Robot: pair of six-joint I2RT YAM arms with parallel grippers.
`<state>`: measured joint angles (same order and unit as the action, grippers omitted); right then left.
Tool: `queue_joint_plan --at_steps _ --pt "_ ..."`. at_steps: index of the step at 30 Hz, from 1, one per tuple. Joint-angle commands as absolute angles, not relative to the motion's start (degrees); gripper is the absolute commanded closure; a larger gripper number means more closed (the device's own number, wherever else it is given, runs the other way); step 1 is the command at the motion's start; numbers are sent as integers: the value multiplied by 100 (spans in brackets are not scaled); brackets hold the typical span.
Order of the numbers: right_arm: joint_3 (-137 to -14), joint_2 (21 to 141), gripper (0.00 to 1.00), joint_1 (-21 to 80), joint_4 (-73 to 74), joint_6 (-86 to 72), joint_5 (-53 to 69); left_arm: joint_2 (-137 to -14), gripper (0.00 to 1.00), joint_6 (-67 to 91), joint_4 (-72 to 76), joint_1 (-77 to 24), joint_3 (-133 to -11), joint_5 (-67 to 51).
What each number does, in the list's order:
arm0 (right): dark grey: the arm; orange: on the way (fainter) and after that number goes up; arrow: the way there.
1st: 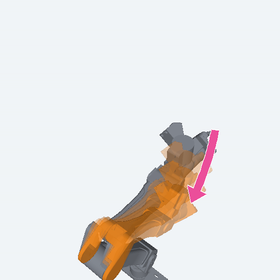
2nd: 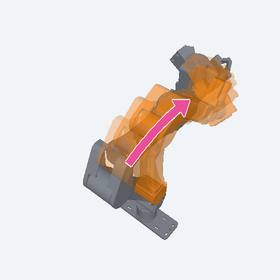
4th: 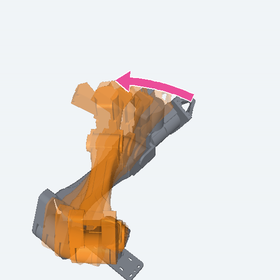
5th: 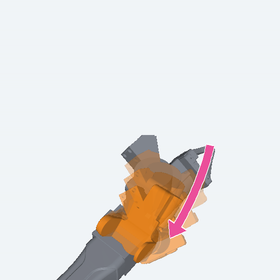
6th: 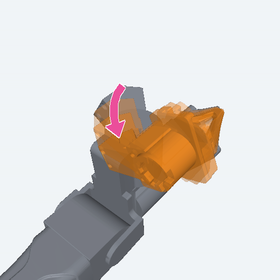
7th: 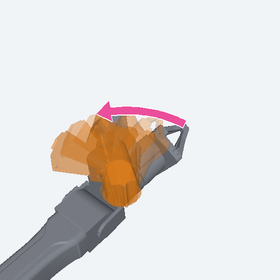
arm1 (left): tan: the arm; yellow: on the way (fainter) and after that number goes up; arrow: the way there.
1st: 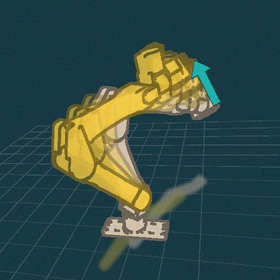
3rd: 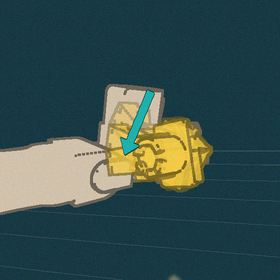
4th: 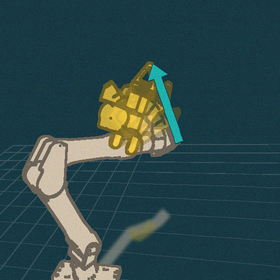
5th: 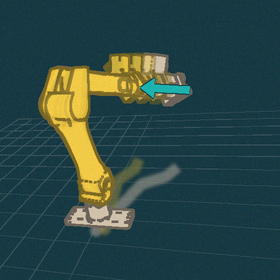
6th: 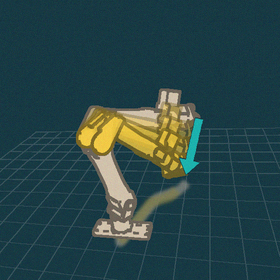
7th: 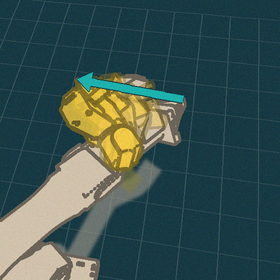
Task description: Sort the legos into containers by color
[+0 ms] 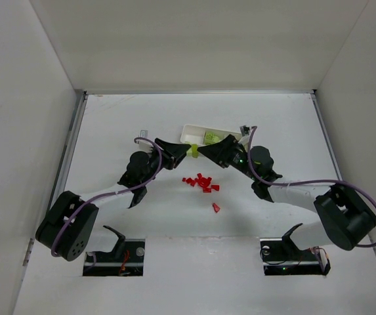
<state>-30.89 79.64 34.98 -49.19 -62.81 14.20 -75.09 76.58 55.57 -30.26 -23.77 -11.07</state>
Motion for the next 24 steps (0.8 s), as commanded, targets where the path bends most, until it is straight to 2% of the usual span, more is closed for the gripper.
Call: queue_joint_plan --at_steps 1,4,10,14,17,24 --pt "-3129 8015 19 3537 -5669 -6363 1626 -7400 79 8234 6047 -2993 -2584 -1353" --pt "-3181 8094 15 3537 -5669 -6372 1714 -7444 79 8402 6091 -3010 -2584 -1458" --pt "-3190 8226 14 3493 -5695 -6504 1723 -7427 79 8429 6214 -2958 -2540 -1529" --pt "-3296 8350 20 3520 -5853 -6600 1907 -7453 79 8385 6231 -2992 -2540 -1573" --pt "-3313 8428 29 3529 -6038 -6688 1863 -7488 79 8376 6240 -2984 -2549 -1617" --pt "-3375 8841 33 3476 -6494 -7136 2030 -7532 79 8359 6328 -3001 -2558 -1670"
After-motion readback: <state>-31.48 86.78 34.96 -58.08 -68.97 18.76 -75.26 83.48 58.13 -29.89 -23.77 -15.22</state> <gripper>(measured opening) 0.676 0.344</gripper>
